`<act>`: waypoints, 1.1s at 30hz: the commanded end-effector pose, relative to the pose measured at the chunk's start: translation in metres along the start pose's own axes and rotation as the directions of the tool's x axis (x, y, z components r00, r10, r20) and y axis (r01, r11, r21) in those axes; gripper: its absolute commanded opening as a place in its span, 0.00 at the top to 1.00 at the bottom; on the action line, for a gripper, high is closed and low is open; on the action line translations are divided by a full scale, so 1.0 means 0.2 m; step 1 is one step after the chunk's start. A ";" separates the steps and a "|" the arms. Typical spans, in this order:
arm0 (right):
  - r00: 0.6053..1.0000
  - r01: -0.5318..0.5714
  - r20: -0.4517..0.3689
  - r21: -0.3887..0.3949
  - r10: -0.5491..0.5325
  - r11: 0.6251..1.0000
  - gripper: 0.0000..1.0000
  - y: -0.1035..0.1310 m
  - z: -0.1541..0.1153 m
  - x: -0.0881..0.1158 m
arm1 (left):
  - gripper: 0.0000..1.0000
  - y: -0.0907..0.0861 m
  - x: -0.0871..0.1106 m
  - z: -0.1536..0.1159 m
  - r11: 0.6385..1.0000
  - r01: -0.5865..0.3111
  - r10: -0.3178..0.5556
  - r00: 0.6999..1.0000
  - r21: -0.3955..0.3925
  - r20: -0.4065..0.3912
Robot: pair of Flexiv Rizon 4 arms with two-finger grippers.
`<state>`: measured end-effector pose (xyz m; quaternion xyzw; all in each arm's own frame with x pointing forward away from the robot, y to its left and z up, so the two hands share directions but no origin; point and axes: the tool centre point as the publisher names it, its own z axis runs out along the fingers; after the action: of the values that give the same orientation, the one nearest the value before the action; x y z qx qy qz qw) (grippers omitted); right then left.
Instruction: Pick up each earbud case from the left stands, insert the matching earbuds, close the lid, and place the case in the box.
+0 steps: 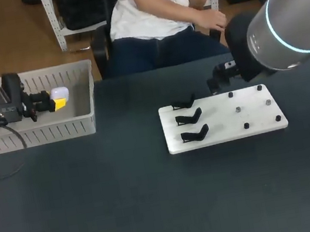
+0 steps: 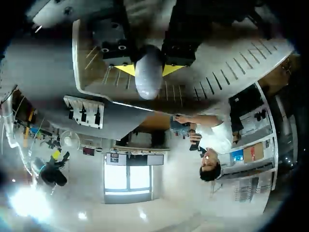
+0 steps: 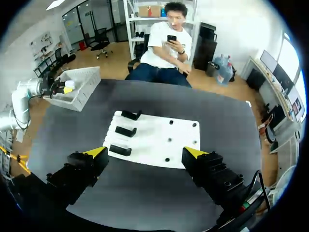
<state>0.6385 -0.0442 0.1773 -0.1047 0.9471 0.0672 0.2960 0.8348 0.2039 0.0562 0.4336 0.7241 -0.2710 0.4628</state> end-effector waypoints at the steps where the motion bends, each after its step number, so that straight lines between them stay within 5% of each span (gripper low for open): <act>1: 0.997 -0.007 0.071 -0.002 0.007 1.000 0.00 0.01 0.01 0.02 | 1.00 0.05 0.03 0.04 0.999 0.013 -0.013 1.000 0.052 0.004; 2: 0.997 -0.008 0.071 -0.004 0.008 1.000 0.00 0.01 0.01 0.02 | 1.00 0.05 0.03 0.04 0.998 0.014 -0.015 1.000 0.054 0.007; 4: 0.997 -0.014 0.073 -0.011 0.015 1.000 0.00 0.01 0.01 0.02 | 0.25 0.05 0.03 0.04 0.998 0.022 -0.022 1.000 0.055 0.006; 5: 0.997 -0.016 0.073 -0.015 0.017 1.000 0.00 0.01 0.00 0.02 | 0.00 0.05 0.03 0.03 0.998 0.020 -0.021 1.000 0.056 0.010; 14: 0.998 0.015 0.065 -0.099 -0.009 0.995 0.00 0.03 -0.01 0.03 | 0.00 -0.07 -0.08 -0.02 0.999 0.025 -0.025 0.999 0.047 0.020; 33: 0.991 0.131 0.023 -0.231 -0.130 0.964 0.00 -0.01 -0.03 0.11 | 0.00 -0.67 -0.31 0.03 0.990 0.083 -0.083 0.997 0.113 -0.012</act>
<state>0.6191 -0.0489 0.1658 -0.1996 0.9213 0.1587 0.2937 0.7527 0.1232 0.1059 0.4443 0.7125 -0.3527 0.4129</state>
